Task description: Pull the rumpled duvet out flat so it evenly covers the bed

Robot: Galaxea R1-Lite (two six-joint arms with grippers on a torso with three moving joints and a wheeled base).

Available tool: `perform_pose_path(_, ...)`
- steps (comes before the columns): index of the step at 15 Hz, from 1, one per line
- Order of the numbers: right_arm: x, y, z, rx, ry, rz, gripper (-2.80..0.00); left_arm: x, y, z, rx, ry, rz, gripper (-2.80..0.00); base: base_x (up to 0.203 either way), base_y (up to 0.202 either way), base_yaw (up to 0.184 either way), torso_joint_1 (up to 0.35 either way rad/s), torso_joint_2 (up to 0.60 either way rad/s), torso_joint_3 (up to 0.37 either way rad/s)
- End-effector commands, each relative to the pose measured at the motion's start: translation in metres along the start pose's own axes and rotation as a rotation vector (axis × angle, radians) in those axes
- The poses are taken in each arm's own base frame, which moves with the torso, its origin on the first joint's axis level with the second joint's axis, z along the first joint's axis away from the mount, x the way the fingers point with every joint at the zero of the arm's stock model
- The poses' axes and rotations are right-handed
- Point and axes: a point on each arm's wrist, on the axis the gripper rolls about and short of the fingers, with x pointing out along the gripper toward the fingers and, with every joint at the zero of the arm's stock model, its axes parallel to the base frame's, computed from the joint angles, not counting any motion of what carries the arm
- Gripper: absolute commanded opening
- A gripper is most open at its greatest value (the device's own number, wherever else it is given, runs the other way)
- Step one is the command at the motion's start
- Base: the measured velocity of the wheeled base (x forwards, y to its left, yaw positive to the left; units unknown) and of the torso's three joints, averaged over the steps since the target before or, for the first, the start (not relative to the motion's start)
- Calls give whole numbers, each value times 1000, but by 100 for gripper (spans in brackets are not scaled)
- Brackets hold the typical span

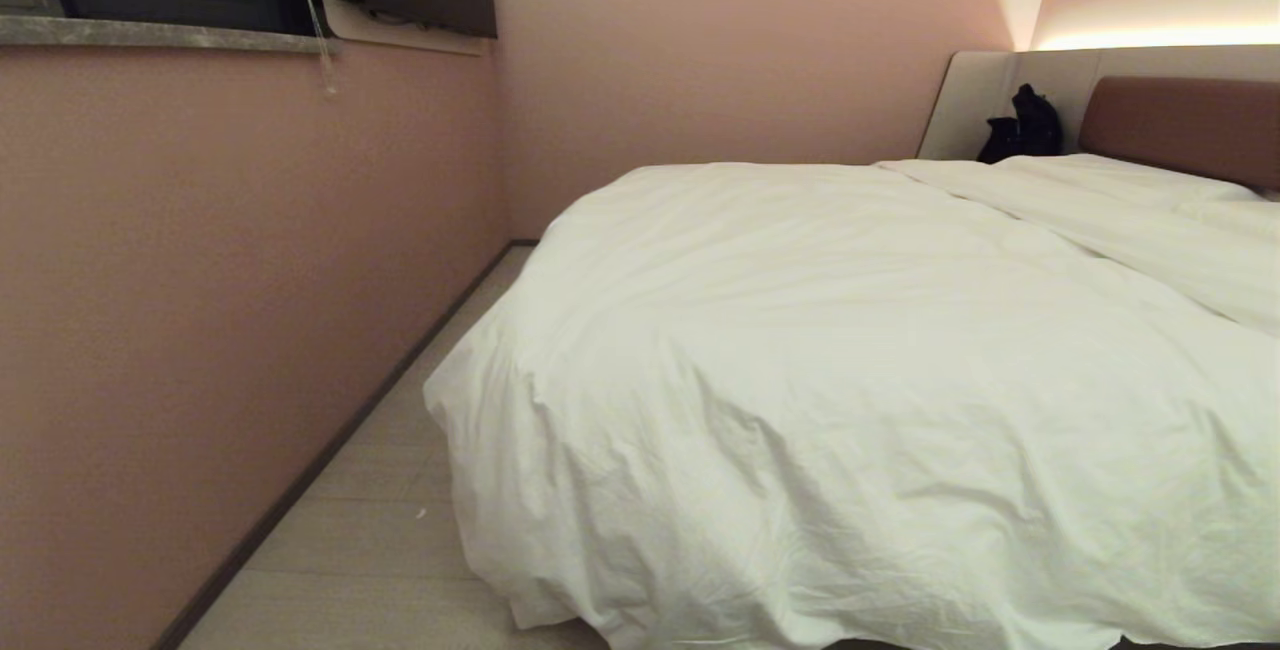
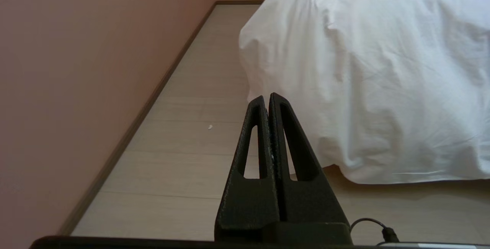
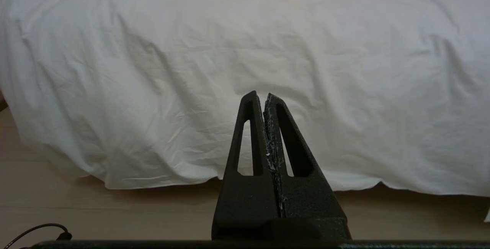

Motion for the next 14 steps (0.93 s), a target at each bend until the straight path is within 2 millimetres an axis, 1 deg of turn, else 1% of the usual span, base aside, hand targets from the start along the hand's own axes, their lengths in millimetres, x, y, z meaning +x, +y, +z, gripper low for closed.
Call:
perform_pose_path(1, 0, 0, 0, 0, 0, 0, -280, 0, 0, 0, 0, 1, -1, -280, 0, 197, -1, 3, -2, 3)
perform_pose_path(14, 0, 0, 0, 0, 0, 0, -280, 0, 0, 0, 0, 1, 1, -280, 0, 197, 0, 3, 2, 3)
